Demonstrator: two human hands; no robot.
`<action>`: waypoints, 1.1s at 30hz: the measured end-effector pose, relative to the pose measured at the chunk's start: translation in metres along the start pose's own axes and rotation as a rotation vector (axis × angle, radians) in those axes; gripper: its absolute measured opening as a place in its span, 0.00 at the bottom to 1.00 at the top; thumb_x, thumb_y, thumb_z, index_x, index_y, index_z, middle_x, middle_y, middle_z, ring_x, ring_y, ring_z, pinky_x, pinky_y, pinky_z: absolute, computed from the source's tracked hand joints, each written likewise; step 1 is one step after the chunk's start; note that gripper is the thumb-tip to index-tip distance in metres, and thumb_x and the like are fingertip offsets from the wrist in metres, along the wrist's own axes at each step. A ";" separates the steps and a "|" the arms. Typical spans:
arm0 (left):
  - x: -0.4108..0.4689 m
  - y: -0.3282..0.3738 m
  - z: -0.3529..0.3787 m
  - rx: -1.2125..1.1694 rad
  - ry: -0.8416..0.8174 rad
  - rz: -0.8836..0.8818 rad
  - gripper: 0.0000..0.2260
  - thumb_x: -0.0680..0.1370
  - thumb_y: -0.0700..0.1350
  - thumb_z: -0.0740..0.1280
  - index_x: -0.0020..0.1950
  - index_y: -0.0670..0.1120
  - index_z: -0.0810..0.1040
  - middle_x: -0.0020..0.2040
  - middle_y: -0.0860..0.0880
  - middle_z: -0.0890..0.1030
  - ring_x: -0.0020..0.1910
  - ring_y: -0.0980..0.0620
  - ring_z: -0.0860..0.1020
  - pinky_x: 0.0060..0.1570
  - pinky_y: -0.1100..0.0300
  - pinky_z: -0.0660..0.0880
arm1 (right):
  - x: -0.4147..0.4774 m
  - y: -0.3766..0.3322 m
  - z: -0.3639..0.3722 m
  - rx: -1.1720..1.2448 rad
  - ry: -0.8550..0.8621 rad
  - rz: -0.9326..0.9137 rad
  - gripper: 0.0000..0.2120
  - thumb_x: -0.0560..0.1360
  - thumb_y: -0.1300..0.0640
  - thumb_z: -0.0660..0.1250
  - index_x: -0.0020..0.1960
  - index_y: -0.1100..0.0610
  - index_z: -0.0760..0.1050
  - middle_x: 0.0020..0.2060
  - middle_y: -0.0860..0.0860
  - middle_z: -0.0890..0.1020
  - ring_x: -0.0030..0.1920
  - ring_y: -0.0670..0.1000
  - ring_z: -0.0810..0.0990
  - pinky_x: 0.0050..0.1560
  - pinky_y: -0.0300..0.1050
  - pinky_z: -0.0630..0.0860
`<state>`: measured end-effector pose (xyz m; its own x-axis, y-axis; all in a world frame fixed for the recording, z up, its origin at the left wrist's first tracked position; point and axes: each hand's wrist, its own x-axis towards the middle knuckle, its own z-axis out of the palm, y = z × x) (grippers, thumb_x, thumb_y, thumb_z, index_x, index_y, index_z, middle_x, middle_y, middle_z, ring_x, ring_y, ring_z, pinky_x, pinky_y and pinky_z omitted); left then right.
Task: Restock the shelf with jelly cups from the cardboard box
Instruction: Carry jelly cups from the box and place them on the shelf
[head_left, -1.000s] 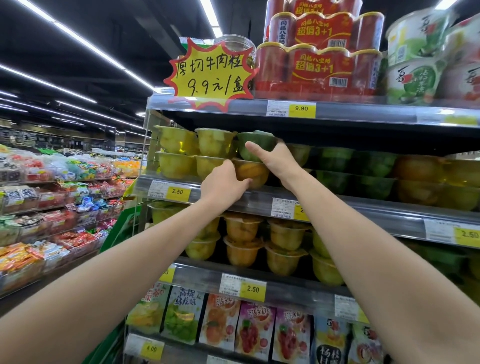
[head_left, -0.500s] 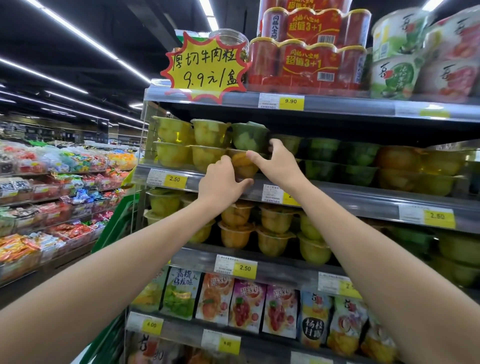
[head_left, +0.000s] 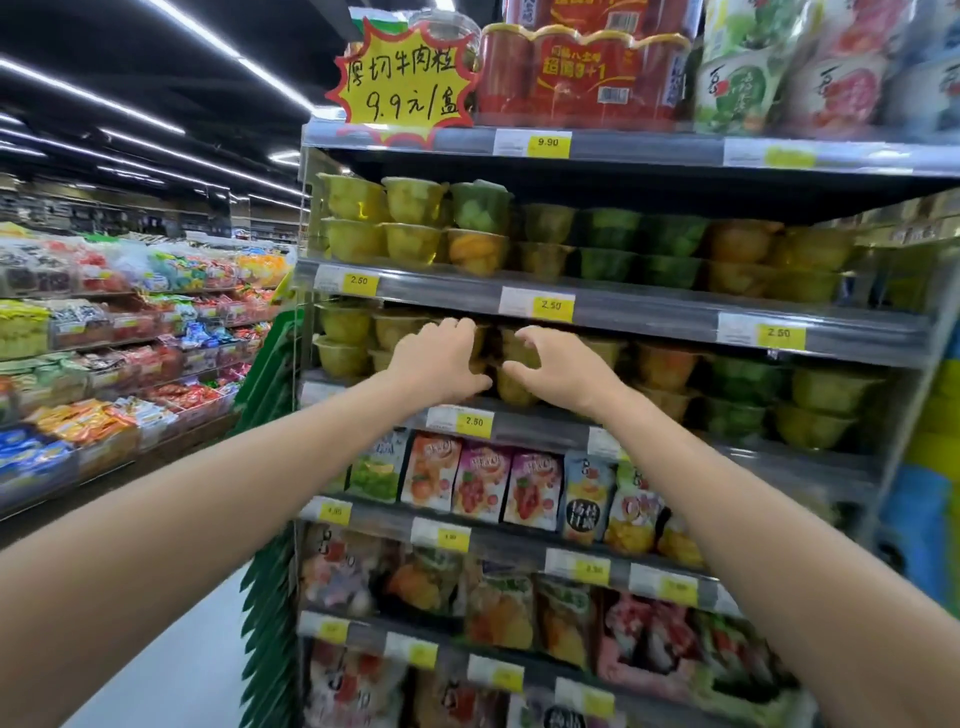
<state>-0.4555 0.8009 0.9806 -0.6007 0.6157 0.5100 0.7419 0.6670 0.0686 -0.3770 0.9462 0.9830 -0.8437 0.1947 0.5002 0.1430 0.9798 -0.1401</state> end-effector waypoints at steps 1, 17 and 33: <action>-0.015 0.002 0.003 0.017 -0.029 -0.003 0.28 0.74 0.58 0.67 0.67 0.43 0.67 0.65 0.45 0.73 0.63 0.43 0.73 0.54 0.49 0.72 | -0.015 -0.001 0.004 -0.006 -0.035 0.003 0.27 0.78 0.47 0.63 0.72 0.59 0.66 0.68 0.55 0.73 0.67 0.54 0.72 0.63 0.51 0.72; -0.361 -0.028 0.091 0.032 -0.592 -0.199 0.27 0.76 0.56 0.66 0.68 0.43 0.66 0.63 0.44 0.74 0.60 0.42 0.75 0.54 0.50 0.74 | -0.275 -0.109 0.163 0.035 -0.746 -0.248 0.24 0.79 0.46 0.60 0.71 0.57 0.66 0.65 0.54 0.75 0.59 0.55 0.76 0.53 0.53 0.78; -0.732 -0.164 0.066 -0.101 -0.827 -0.990 0.30 0.77 0.52 0.67 0.74 0.42 0.61 0.73 0.42 0.66 0.70 0.43 0.67 0.66 0.52 0.66 | -0.457 -0.367 0.327 0.194 -1.242 -0.658 0.26 0.78 0.47 0.62 0.73 0.54 0.64 0.65 0.53 0.75 0.68 0.55 0.70 0.64 0.50 0.70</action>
<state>-0.1570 0.2686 0.5398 -0.8821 -0.0198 -0.4706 -0.1249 0.9732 0.1932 -0.2131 0.4827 0.5260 -0.6409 -0.5539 -0.5314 -0.4341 0.8325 -0.3442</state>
